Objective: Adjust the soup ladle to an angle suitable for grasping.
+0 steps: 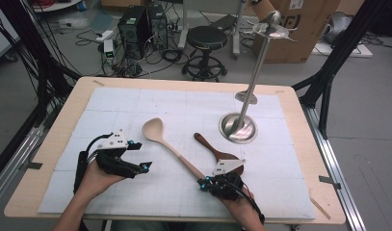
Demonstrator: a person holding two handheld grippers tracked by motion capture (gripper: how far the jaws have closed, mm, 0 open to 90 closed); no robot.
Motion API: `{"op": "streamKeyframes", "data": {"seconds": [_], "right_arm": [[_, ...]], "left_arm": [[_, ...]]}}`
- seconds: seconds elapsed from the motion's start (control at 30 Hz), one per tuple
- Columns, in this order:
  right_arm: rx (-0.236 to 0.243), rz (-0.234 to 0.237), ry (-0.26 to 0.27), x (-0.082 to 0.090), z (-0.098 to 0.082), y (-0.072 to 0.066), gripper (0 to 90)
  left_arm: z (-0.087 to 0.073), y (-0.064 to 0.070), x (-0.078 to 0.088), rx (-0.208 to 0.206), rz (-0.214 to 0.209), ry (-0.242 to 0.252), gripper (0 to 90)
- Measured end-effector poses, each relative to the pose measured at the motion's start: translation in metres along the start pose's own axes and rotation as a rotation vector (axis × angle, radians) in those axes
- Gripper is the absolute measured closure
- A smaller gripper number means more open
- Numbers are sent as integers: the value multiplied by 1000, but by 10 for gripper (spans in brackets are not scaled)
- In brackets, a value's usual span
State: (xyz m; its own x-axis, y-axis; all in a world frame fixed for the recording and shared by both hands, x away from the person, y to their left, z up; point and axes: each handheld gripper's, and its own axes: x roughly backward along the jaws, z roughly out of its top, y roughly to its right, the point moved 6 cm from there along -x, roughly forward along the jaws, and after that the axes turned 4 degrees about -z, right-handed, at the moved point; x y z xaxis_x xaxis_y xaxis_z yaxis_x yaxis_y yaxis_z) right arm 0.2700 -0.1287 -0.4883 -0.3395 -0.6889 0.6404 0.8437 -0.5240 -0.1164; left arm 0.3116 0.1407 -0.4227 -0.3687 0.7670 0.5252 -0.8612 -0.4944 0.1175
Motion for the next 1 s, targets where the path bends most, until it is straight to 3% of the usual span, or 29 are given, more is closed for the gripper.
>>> {"op": "streamKeyframes", "data": {"seconds": [1.0], "right_arm": [[-52,-49,4,7,-5,24,896]], "left_arm": [[0,0,0,1,1,-1,218]]}}
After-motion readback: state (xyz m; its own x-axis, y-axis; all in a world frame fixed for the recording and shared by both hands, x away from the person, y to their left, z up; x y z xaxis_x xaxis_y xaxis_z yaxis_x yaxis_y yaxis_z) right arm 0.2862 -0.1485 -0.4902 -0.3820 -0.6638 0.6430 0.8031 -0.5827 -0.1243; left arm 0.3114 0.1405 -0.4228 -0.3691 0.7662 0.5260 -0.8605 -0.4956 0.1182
